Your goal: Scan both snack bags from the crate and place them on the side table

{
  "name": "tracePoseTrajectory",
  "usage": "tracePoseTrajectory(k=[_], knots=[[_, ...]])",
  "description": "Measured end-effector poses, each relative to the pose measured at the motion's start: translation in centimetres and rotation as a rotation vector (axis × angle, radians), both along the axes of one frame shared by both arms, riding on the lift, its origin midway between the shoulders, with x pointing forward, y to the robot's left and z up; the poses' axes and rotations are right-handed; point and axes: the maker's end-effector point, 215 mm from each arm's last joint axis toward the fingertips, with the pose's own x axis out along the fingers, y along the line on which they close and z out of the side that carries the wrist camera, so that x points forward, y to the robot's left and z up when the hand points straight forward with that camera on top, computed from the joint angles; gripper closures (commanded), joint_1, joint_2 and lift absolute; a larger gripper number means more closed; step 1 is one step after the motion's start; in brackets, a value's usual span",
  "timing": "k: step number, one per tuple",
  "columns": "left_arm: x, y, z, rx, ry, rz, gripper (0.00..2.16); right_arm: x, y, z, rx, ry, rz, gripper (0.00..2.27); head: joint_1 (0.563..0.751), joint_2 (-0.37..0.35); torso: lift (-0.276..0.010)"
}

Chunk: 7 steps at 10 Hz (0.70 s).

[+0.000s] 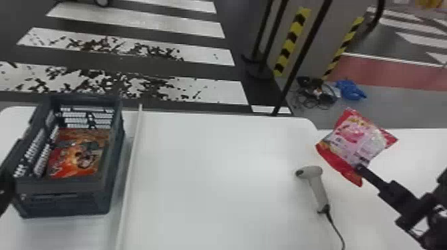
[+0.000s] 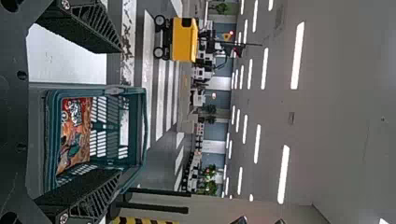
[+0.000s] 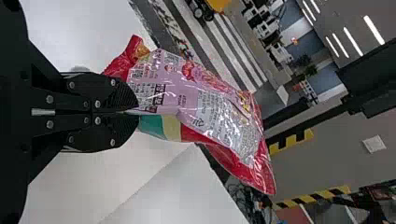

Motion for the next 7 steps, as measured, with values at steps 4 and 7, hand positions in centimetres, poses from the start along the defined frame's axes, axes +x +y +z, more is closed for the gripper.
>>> tracePoseTrajectory(k=[4,7], knots=[[0.2,0.1,0.0,0.000,-0.001,0.001,0.08,-0.9,-10.5,-3.3,-0.148,0.046,-0.238,2.25,0.695,-0.350,-0.098],[0.4,-0.1,-0.4,-0.004,0.003,-0.001,0.08,-2.9,-15.3,-6.1,-0.211,0.105,-0.371,2.25,0.695,-0.350,-0.098]])
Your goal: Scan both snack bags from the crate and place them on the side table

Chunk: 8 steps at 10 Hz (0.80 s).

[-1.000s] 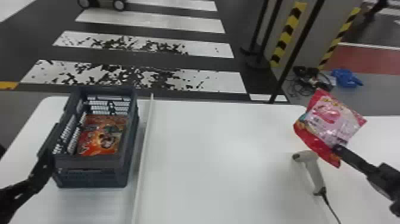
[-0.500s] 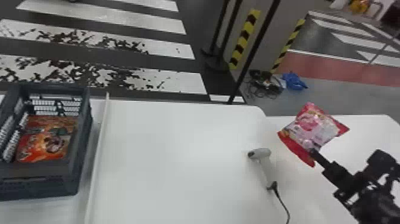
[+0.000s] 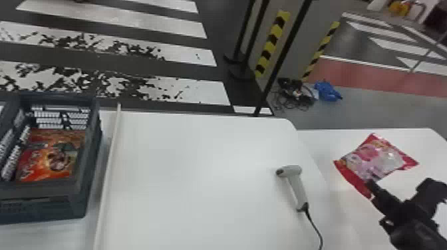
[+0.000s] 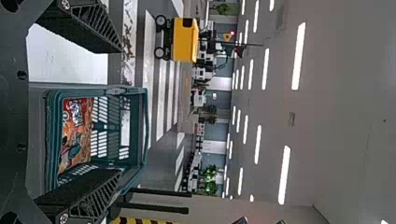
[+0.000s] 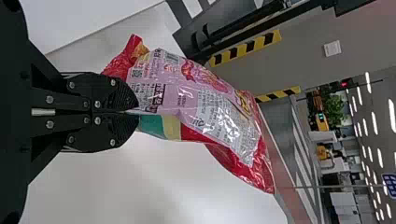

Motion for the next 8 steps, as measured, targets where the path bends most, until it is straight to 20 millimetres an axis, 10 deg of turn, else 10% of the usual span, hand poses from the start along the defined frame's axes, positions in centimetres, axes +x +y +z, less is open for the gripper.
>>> tracePoseTrajectory(k=[2,4,8], knots=[[0.1,-0.1,0.0,-0.001,-0.002,-0.002,0.08,-0.8,-1.1,-1.7,-0.006,0.017,-0.026,1.63,0.695,-0.350,-0.098],[0.2,-0.1,0.1,-0.003,-0.002,-0.002,0.08,-1.4,-2.0,-2.4,-0.020,0.036,-0.064,0.12,0.695,-0.350,-0.098],[0.2,0.0,0.2,-0.003,-0.004,-0.005,0.08,-2.0,-2.6,-2.6,-0.034,0.045,-0.106,0.04,0.695,-0.350,-0.098]])
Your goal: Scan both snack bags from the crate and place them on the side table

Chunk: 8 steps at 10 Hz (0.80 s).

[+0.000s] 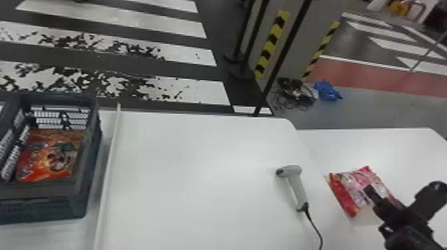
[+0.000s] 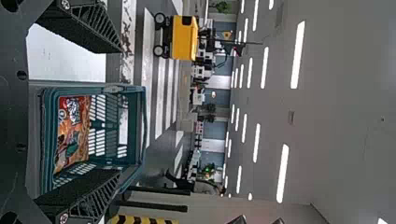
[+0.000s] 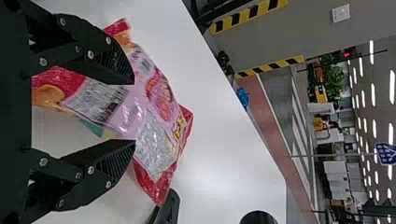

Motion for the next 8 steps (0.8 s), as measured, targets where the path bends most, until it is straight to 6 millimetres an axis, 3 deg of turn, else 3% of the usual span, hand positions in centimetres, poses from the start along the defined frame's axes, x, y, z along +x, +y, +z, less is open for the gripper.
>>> tracePoseTrajectory(k=[2,4,5,8], knots=[[0.0,0.1,0.1,0.004,-0.001,-0.002,0.08,0.5,0.9,1.9,-0.038,-0.041,0.008,0.05,0.695,-0.350,-0.098],[0.1,-0.1,0.6,0.004,-0.010,-0.005,0.08,2.3,4.2,4.7,-0.105,-0.086,0.068,0.05,0.695,-0.350,-0.098],[0.1,-0.1,0.7,0.004,-0.010,-0.005,0.08,3.3,6.8,5.9,-0.126,-0.106,0.113,0.05,0.695,-0.350,-0.098],[0.4,-0.3,0.6,0.003,-0.006,0.014,0.08,7.1,18.7,8.5,-0.116,-0.166,0.334,0.05,0.695,-0.320,-0.098]])
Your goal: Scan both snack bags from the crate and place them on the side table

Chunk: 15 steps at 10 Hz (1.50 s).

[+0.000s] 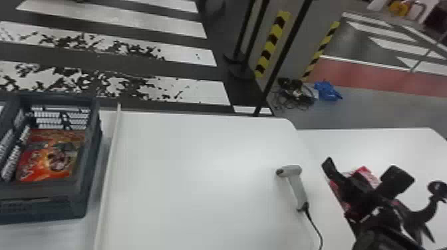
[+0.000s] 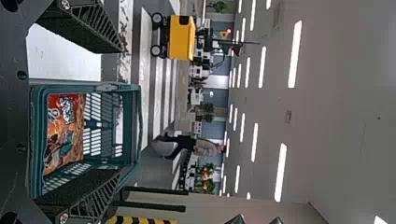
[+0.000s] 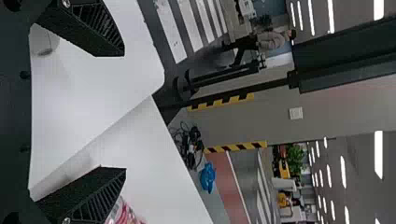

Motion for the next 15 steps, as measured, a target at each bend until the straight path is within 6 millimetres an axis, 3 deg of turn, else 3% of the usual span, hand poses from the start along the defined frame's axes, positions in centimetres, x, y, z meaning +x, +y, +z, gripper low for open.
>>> tracePoseTrajectory(k=[5,8,10,15], knots=[[0.8,-2.4,-1.4,0.010,0.051,0.022,0.08,2.2,13.1,7.9,-0.256,-0.158,0.183,0.05,0.695,-0.178,-0.098],[1.4,-5.0,-1.9,0.022,0.072,-0.001,0.08,1.6,19.5,9.9,-0.368,-0.265,0.218,0.06,0.695,-0.130,-0.098],[1.8,-7.1,-1.9,0.022,0.077,-0.028,0.08,0.7,23.4,10.2,-0.403,-0.313,0.261,0.06,0.695,-0.112,-0.098],[2.2,-10.3,-1.4,0.035,0.059,-0.073,0.08,-1.5,29.2,6.2,-0.359,-0.264,0.322,0.06,0.695,-0.076,-0.098]])
